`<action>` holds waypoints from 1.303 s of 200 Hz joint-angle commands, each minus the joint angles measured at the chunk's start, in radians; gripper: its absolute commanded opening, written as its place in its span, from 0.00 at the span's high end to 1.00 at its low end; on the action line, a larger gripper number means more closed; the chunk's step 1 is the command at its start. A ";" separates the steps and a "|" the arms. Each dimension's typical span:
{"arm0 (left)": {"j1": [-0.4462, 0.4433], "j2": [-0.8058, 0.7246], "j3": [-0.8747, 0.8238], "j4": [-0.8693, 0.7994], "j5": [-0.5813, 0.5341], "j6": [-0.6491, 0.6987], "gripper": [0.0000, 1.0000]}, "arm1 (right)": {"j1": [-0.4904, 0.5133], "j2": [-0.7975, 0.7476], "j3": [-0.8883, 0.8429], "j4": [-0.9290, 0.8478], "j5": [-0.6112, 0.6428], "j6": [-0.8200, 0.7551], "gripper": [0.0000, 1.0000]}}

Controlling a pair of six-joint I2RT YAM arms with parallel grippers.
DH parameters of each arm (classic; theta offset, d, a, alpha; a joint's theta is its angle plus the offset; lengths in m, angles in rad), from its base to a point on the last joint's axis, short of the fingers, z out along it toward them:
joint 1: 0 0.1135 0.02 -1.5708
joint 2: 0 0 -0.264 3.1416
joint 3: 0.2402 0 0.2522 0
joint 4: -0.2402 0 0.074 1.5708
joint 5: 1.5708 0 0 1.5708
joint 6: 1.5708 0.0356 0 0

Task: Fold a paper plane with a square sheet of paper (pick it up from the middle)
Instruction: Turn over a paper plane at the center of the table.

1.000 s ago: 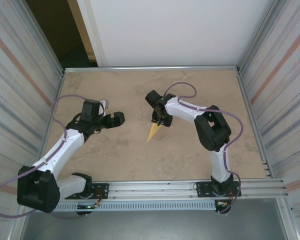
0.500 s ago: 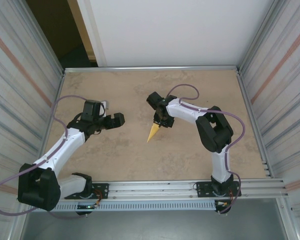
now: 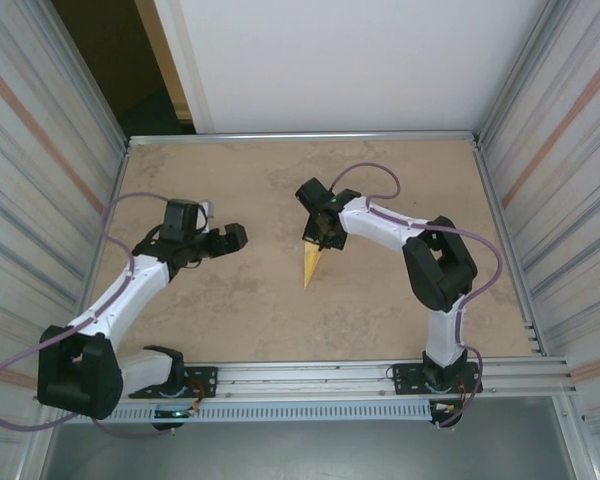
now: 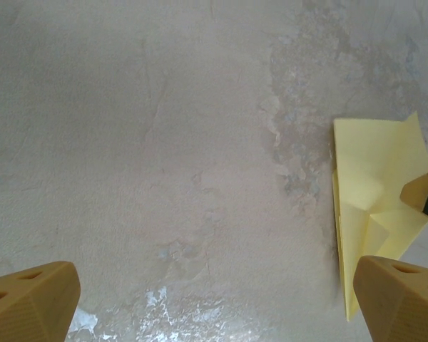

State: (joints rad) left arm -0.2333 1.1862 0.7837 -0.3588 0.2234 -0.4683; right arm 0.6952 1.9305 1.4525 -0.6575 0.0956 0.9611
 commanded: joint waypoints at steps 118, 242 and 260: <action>0.081 0.123 -0.148 0.295 0.251 -0.247 0.09 | -0.102 0.011 -0.216 0.627 -0.700 -0.246 1.00; -0.166 0.407 -0.034 0.419 0.254 -0.345 0.36 | -0.191 -0.008 -0.370 0.680 -0.645 -0.233 0.92; -0.186 0.450 0.005 0.419 0.258 -0.349 0.44 | -0.197 -0.010 -0.385 0.694 -0.647 -0.227 0.92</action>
State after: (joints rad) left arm -0.3969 1.5967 0.7280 0.0254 0.4572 -0.7986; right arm 0.5091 1.9301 1.0893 0.0032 -0.5621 0.7242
